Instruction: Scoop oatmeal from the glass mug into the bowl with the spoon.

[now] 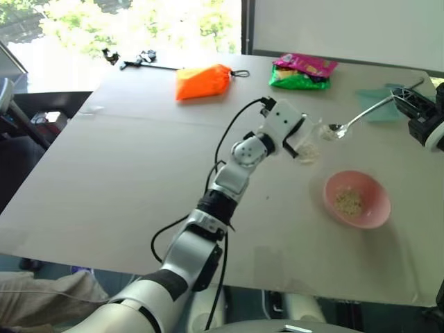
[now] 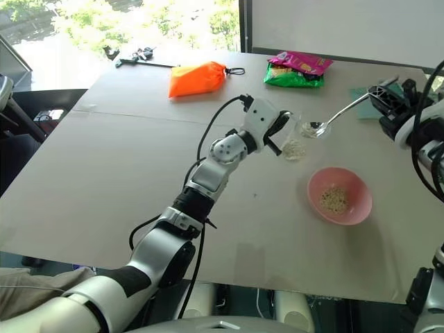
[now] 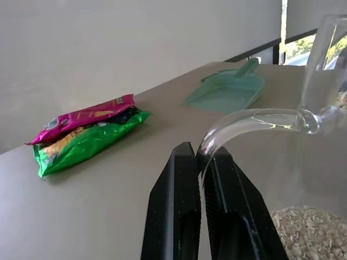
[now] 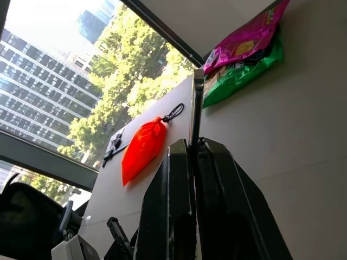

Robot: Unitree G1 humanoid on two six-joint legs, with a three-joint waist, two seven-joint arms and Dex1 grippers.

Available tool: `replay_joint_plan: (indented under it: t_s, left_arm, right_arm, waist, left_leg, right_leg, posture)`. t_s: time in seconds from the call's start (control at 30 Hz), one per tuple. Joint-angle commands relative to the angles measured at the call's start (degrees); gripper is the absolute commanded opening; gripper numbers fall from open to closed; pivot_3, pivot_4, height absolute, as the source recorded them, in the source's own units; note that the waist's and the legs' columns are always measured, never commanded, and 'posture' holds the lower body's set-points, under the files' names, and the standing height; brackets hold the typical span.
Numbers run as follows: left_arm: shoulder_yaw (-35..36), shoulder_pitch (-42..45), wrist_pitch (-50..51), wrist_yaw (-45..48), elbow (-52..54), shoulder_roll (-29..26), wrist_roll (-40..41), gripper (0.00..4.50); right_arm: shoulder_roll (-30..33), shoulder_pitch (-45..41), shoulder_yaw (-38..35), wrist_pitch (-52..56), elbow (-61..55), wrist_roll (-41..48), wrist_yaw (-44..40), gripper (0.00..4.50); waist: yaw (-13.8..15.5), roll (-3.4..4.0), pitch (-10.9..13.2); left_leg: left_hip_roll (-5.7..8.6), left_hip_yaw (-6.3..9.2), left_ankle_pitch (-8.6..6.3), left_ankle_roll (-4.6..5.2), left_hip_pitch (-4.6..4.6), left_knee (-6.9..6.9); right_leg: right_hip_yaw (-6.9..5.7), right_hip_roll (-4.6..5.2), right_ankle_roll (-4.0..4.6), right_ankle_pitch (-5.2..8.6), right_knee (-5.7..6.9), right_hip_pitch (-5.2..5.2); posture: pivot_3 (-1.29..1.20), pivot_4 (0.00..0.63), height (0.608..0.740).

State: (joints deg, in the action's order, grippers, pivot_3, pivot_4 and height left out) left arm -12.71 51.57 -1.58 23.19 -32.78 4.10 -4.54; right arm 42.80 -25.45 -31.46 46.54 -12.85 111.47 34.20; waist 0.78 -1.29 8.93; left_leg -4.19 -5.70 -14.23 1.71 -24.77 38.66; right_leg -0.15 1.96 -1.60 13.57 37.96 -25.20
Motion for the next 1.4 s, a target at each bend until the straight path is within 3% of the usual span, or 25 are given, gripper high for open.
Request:
replay_joint_plan:
  t_s: [0.03, 1.4]
  left_arm:
    - [-1.08, 2.9, -2.56, 0.44, 0.3, 1.29, -0.54, 0.06]
    - [-3.77, 10.68, -13.06, -0.48, -14.83, 2.01, -7.74, 0.06]
  right_arm:
    - [0.67, 0.93, -4.1, -2.48, -2.38, 1.53, -0.3, 0.0]
    - [-4.59, 17.23, -20.02, 1.18, -6.66, 1.53, -17.06, 0.0]
  waist:
    - [0.01, 0.01, 0.0]
    - [0.04, 0.18, -0.1]
  left_leg:
    - [0.0, 0.0, 0.0, 0.0, 0.0, 0.0]
    - [0.04, 0.05, -0.09, 0.16, 0.05, 0.0]
  right_leg:
    - [0.0, 0.0, 0.0, 0.0, 0.0, 0.0]
    - [0.01, -0.03, -0.01, 0.0, -0.01, 0.06]
  posture:
    - [0.0, 0.15, 0.74]
    - [0.0, 0.15, 0.74]
